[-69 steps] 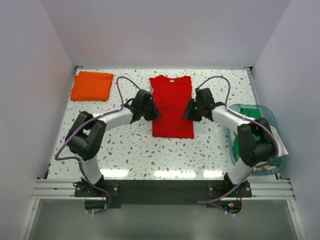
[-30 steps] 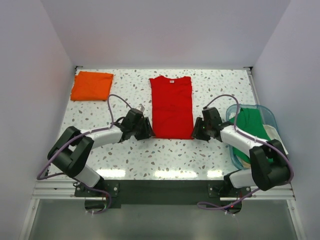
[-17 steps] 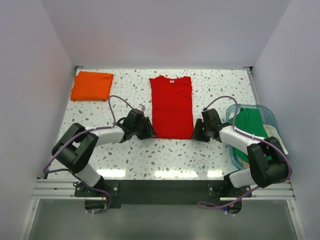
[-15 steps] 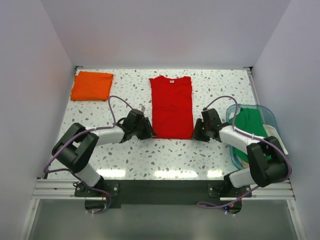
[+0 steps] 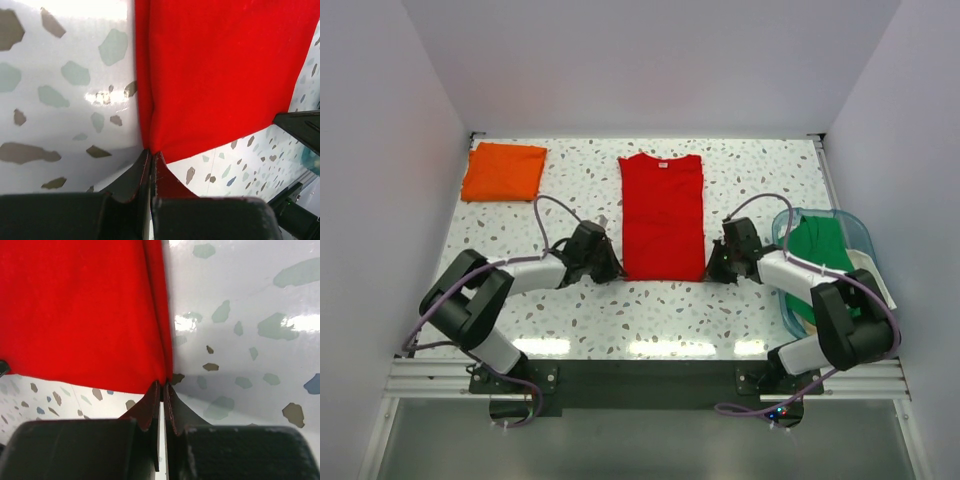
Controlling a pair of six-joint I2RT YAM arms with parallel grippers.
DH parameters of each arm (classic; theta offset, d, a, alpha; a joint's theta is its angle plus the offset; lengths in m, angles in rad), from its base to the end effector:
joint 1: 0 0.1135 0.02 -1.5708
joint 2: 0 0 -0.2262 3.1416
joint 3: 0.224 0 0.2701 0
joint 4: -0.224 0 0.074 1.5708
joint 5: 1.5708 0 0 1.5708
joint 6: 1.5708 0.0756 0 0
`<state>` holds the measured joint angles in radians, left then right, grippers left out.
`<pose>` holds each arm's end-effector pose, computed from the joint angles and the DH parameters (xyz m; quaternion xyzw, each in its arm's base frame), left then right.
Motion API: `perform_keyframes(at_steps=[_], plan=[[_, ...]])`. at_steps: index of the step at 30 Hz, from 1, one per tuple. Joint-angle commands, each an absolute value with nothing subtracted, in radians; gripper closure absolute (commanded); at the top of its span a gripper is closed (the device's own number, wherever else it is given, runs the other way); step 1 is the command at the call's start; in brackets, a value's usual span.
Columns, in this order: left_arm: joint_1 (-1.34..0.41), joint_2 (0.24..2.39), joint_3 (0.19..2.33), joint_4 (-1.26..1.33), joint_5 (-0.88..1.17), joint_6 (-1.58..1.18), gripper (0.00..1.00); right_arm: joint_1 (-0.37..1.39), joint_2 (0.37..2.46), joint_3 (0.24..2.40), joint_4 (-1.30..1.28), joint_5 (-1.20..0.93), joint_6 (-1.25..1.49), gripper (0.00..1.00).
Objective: Fold and stack the t-shirts
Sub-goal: Fold the tshirt
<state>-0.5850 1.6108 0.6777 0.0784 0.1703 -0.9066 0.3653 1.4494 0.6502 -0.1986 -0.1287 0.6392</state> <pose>0.2693 -0.1938 0.0516 -0.1200 0.9259 -0.2955 0.2024 0.2768 0.1162 0.0659 0.1127 0.9508 0.1898 0.2175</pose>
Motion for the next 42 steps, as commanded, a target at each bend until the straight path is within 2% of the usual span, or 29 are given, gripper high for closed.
perform_keyframes(at_steps=[1,12,18,22,23,24,25,27,28,30,34,38,39,42], plan=[[-0.591,1.52,0.649,0.002,0.14,-0.91,1.0,0.367,1.398,0.635,-0.238,-0.187,0.612,1.0],[-0.644,1.264,0.463,-0.118,0.146,-0.936,1.0,0.376,1.106,0.414,-0.33,-0.368,0.634,1.0],[-0.718,1.177,0.361,-0.124,0.149,-1.002,1.0,0.391,0.922,0.318,-0.409,-0.4,0.683,1.0],[-0.732,1.158,0.316,-0.112,0.169,-1.014,1.0,0.393,0.876,0.308,-0.452,-0.4,0.693,1.0],[-0.732,1.155,0.316,-0.118,0.173,-1.008,0.98,0.394,0.874,0.322,-0.46,-0.394,0.692,0.87],[-0.732,1.152,0.321,-0.126,0.178,-1.002,0.92,0.393,0.873,0.333,-0.465,-0.385,0.69,0.8],[-0.732,1.146,0.337,-0.149,0.176,-0.996,0.78,0.393,0.864,0.348,-0.482,-0.358,0.678,0.67],[-0.732,1.12,0.365,-0.185,0.155,-0.97,0.68,0.393,0.851,0.414,-0.494,-0.322,0.664,0.59],[-0.732,1.108,0.4,-0.227,0.143,-0.962,0.6,0.394,0.853,0.442,-0.494,-0.301,0.648,0.55],[-0.73,1.076,0.443,-0.268,0.111,-0.936,0.55,0.393,0.87,0.549,-0.489,-0.238,0.631,0.53],[-0.73,1.071,0.582,-0.356,0.026,-0.885,0.52,0.393,1.003,0.696,-0.283,-0.195,0.592,0.51],[-0.71,1.132,0.653,-0.328,0.006,-0.844,0.53,0.394,1.28,0.915,-0.098,-0.236,0.514,0.56],[-0.709,1.167,0.678,-0.321,0.003,-0.841,0.54,0.393,1.425,0.969,-0.083,-0.257,0.5,0.58],[-0.696,1.225,0.701,-0.287,0.002,-0.836,0.58,0.393,1.621,1.197,-0.078,-0.294,0.448,0.62]])
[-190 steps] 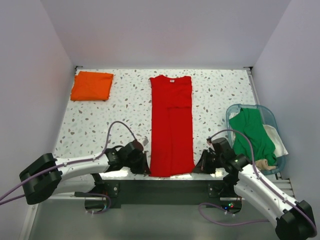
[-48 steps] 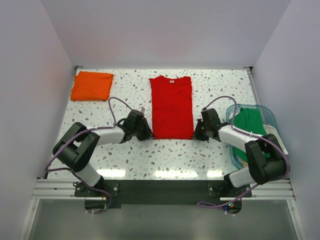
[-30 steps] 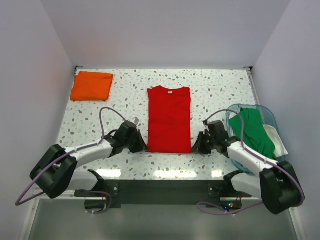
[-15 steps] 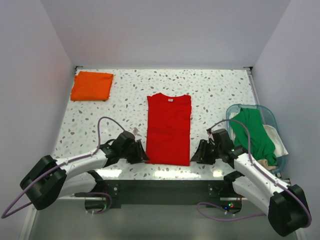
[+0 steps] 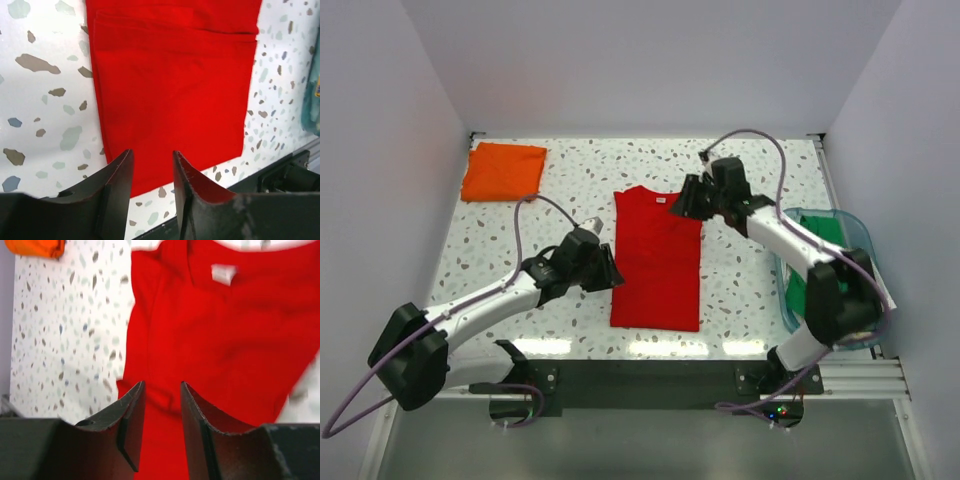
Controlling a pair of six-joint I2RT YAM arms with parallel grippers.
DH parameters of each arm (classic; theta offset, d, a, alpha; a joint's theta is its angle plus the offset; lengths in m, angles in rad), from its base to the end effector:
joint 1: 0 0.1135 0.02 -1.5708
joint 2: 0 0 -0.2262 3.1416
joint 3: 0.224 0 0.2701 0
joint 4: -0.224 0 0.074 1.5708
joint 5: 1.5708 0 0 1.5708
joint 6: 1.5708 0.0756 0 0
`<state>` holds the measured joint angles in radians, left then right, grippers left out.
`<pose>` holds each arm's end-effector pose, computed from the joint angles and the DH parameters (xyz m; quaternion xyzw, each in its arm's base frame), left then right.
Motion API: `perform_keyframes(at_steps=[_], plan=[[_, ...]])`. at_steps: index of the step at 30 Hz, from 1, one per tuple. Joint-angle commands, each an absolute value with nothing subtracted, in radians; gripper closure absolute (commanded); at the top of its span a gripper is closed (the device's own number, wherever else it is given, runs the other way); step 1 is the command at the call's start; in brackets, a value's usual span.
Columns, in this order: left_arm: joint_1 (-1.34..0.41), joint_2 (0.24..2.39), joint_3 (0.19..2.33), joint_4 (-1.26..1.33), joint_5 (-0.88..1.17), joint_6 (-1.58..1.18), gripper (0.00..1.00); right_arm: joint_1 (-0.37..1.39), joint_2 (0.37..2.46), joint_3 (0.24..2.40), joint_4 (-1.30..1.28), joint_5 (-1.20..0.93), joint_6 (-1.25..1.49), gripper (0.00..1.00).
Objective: Fold and stack the t-shirts
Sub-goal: Fold the tshirt
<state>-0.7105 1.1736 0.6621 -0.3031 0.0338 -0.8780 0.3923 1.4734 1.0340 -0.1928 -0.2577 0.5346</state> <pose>0.2213 -0.1938 0.1367 -0.0715 0.9265 -0.2743 0.2475 0.3443 0.1633 0.1940 0.0049 0.8864 0.3030 0.3500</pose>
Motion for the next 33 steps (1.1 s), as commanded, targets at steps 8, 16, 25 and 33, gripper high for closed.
perform_keyframes(at_steps=[8,16,25,33], plan=[[-0.626,1.324,0.707,-0.158,0.021,-0.881,0.66,0.422,2.127,1.679,-0.104,-0.394,0.382,0.64],[-0.612,1.394,0.718,-0.132,0.041,-0.871,0.67,0.475,2.299,1.867,-0.13,-0.379,0.345,0.62],[-0.601,1.411,0.718,-0.135,0.048,-0.858,0.67,0.489,2.381,1.927,-0.192,-0.275,0.304,0.62],[-0.601,1.44,0.706,-0.117,0.063,-0.857,0.67,0.489,2.342,1.85,-0.155,-0.226,0.282,0.59]])
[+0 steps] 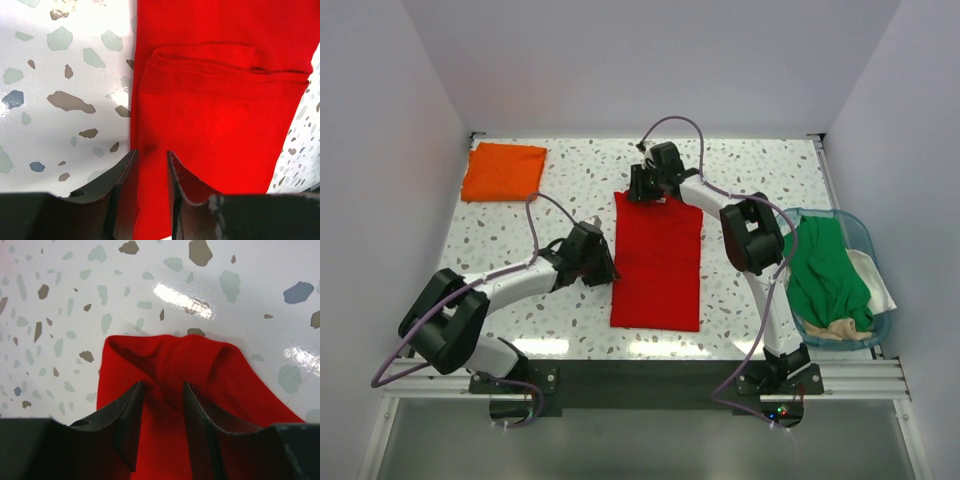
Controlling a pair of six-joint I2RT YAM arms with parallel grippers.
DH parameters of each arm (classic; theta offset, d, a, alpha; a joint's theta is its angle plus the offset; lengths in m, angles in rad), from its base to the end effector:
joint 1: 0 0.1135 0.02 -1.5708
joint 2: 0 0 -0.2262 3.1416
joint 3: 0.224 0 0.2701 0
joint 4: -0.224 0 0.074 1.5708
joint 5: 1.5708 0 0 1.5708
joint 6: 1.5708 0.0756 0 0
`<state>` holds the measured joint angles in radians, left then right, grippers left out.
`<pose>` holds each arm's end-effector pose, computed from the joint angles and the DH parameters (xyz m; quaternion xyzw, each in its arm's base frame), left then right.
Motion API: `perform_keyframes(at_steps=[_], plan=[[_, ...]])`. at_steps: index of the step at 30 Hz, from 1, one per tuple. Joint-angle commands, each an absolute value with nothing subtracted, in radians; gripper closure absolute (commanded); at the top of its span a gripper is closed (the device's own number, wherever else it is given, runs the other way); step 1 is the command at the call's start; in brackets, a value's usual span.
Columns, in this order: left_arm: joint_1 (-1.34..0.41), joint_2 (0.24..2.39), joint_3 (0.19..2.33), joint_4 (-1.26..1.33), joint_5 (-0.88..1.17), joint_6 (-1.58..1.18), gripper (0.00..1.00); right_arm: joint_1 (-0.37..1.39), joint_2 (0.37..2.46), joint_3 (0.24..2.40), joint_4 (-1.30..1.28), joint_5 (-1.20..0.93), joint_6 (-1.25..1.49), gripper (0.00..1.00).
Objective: Fold and stack the t-shirts
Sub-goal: Fold the tshirt
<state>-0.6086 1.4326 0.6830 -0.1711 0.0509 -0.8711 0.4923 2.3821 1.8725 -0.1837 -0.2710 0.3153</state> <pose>0.2546 -0.1821 0.0830 -0.1159 0.9402 -0.2330 0.2195 0.4805 0.2807 0.0993 -0.1364 0.8884 0.2778 0.3390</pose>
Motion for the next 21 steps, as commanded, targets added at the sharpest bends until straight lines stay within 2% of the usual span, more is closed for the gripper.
perform_keyframes(at_steps=[1,8,11,12,16,21], plan=[[-0.601,1.442,0.704,-0.115,0.064,-0.856,0.67,0.489,2.336,1.844,-0.152,-0.224,0.284,0.59],[-0.601,1.45,0.701,-0.114,0.063,-0.854,0.67,0.489,2.355,1.87,-0.164,-0.267,0.279,0.58],[-0.601,1.453,0.701,-0.11,0.061,-0.856,0.67,0.488,2.344,1.852,-0.152,-0.285,0.291,0.71],[-0.601,1.453,0.701,-0.112,0.061,-0.854,0.67,0.489,2.336,1.842,-0.144,-0.285,0.296,0.8],[-0.6,1.456,0.693,-0.11,0.063,-0.853,0.67,0.489,2.281,1.807,-0.143,-0.269,0.296,0.94],[-0.6,1.454,0.686,-0.11,0.061,-0.856,0.68,0.488,2.227,1.784,-0.155,-0.206,0.31,0.99]])
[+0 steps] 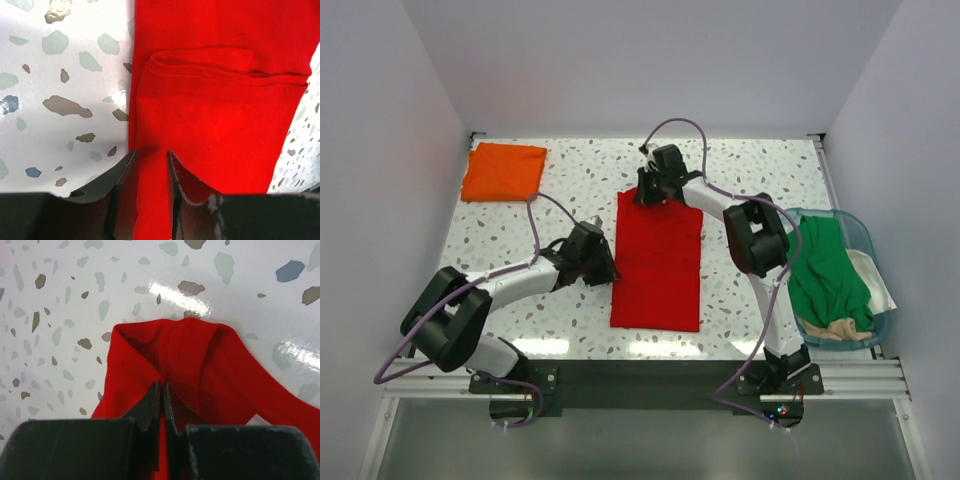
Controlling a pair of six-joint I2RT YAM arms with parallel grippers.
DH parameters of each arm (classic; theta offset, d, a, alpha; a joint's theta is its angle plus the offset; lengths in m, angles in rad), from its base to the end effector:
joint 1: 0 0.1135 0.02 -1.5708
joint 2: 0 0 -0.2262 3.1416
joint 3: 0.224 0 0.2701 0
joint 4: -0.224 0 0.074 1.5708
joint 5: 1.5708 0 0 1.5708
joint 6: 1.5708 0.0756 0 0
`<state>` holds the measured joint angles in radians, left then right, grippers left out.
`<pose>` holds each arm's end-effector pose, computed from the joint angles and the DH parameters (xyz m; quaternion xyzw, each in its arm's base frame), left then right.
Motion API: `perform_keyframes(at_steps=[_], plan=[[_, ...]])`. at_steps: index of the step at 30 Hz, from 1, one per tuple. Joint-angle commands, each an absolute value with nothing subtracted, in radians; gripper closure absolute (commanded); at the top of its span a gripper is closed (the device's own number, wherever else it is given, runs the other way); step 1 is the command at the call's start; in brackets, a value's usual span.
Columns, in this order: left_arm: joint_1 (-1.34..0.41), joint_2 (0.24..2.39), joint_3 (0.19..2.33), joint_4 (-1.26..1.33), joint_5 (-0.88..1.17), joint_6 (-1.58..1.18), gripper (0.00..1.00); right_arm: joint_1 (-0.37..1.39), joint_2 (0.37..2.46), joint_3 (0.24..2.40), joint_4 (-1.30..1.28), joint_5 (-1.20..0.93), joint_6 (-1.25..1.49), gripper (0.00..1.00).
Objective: Fold and stack the t-shirts
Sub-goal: Fold the tshirt
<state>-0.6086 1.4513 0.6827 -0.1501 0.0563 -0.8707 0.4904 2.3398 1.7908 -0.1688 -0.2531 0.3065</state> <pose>0.2558 -0.1835 0.0793 -0.1148 0.9400 -0.2355 0.2185 0.4711 0.2730 0.0930 -0.1349 0.8945 0.2651 0.3337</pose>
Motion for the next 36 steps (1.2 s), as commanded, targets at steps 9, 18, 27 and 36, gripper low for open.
perform_keyframes(at_steps=[9,18,27,36], plan=[[-0.598,1.463,0.678,-0.104,0.067,-0.856,0.68,0.488,2.2,1.752,-0.202,-0.097,0.322,1.0],[-0.6,1.47,0.676,-0.101,0.071,-0.857,0.69,0.488,2.24,1.726,-0.23,-0.037,0.324,1.0],[-0.598,1.463,0.678,-0.091,0.075,-0.859,0.67,0.489,2.287,1.744,-0.244,-0.035,0.316,0.99],[-0.6,1.451,0.681,-0.086,0.084,-0.851,0.65,0.489,2.353,1.801,-0.255,-0.044,0.302,0.97]])
